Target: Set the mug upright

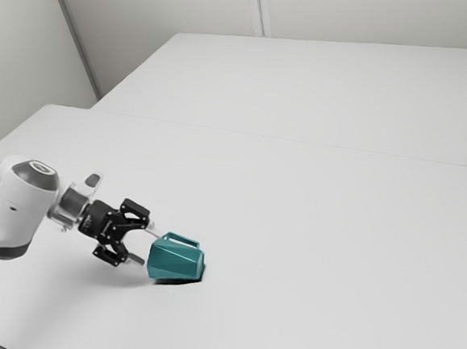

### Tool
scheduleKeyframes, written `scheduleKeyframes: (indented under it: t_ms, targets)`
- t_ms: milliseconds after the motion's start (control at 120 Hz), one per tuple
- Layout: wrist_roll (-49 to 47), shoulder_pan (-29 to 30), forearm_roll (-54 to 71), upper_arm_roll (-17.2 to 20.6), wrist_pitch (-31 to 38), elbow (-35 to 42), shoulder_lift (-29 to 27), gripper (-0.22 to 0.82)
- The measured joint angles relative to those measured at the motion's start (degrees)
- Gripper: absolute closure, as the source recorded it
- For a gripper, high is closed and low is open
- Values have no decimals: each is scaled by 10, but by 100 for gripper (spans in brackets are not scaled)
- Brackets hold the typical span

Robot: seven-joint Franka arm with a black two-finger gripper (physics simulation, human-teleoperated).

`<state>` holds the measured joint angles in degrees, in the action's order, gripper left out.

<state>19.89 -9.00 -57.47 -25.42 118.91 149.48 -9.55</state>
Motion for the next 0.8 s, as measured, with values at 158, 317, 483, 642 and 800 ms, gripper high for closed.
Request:
scheduleKeyframes:
  t_ms: [158,317,483,642,800]
  targets:
    - [15,-21,-23,0,5,-7,11,29]
    - [38,-29,-14,0,21,-12,12,41]
    - [62,-47,1,1,36,-32,21,60]
    - [80,-75,8,3,45,-67,51,68]
    - [92,-92,10,6,49,-90,70,73]
